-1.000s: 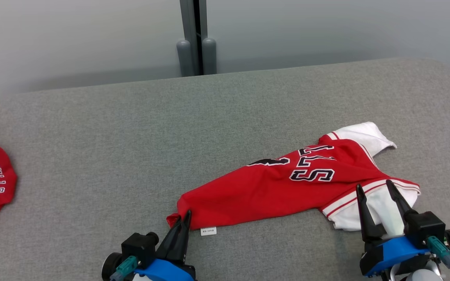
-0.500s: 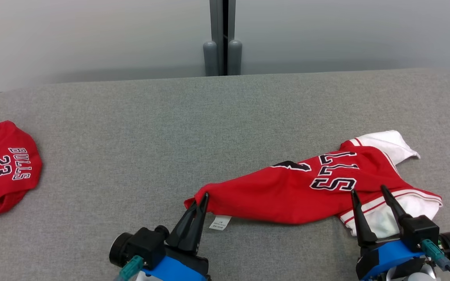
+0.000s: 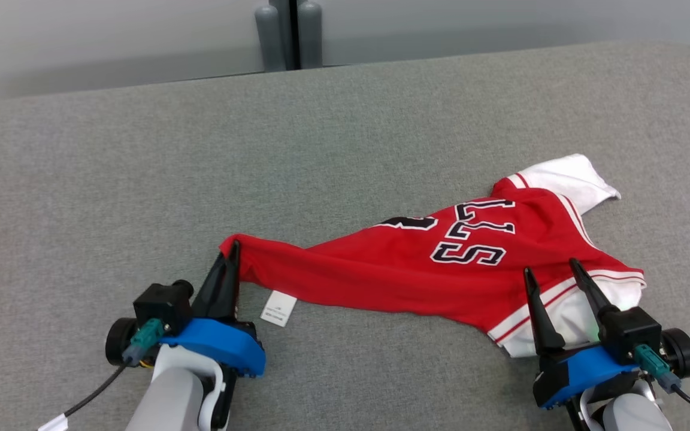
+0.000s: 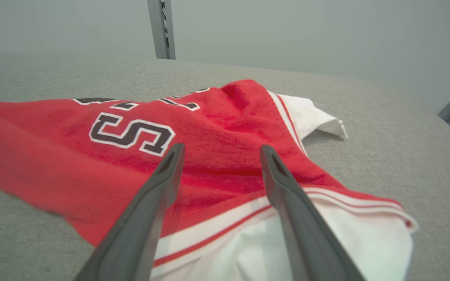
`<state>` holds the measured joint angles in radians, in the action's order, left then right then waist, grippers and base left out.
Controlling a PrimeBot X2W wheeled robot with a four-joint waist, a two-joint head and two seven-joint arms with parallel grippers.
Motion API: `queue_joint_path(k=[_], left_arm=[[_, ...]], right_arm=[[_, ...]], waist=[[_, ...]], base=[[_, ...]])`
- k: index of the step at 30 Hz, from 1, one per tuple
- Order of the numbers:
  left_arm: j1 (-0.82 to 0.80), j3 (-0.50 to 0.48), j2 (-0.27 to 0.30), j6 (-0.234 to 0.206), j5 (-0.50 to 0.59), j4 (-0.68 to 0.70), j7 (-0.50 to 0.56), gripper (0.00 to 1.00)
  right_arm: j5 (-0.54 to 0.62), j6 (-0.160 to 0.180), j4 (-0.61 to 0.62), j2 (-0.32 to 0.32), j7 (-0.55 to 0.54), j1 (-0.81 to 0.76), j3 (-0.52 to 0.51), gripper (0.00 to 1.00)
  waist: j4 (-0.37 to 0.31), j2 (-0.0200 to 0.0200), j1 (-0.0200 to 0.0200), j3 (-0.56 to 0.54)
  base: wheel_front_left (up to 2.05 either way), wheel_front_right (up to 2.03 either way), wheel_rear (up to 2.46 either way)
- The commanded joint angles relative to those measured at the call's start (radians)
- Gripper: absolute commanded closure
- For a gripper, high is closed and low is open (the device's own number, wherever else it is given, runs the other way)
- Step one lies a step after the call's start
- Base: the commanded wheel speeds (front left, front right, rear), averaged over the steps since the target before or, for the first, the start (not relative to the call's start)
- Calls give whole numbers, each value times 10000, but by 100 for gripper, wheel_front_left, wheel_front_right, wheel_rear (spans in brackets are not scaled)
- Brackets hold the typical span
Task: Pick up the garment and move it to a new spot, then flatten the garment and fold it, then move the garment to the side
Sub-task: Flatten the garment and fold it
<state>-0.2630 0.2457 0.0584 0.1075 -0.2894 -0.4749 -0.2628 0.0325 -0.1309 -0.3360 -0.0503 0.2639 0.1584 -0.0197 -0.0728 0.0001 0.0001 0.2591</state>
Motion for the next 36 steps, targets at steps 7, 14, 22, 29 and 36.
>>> queue_joint_path(k=[7,14,22,29,36], left_arm=[[-1626,-1049,134,-459,109,-1801,-30,0],[-1690,-1988,53,-440,151,-1406,-29,0],[-516,-2031,-52,80,159,-706,-29,0],[216,-1706,-78,234,-288,-385,-27,0],[449,-1364,-89,268,-539,-66,-24,0]], right_arm=[[-180,3,49,-9,10,480,203,0],[-296,3,53,-5,10,605,221,0],[-441,3,18,-9,10,637,331,0],[-515,3,-9,-7,10,564,320,0],[-506,3,-21,-7,10,494,281,0]], waist=[[-366,-1,-1,760],[-214,-1,-1,874],[-103,-1,-1,727],[-266,-1,-1,712],[-388,-1,-1,724]], base=[[0,0,0],[0,0,0],[0,0,0],[0,0,0],[0,0,0]])
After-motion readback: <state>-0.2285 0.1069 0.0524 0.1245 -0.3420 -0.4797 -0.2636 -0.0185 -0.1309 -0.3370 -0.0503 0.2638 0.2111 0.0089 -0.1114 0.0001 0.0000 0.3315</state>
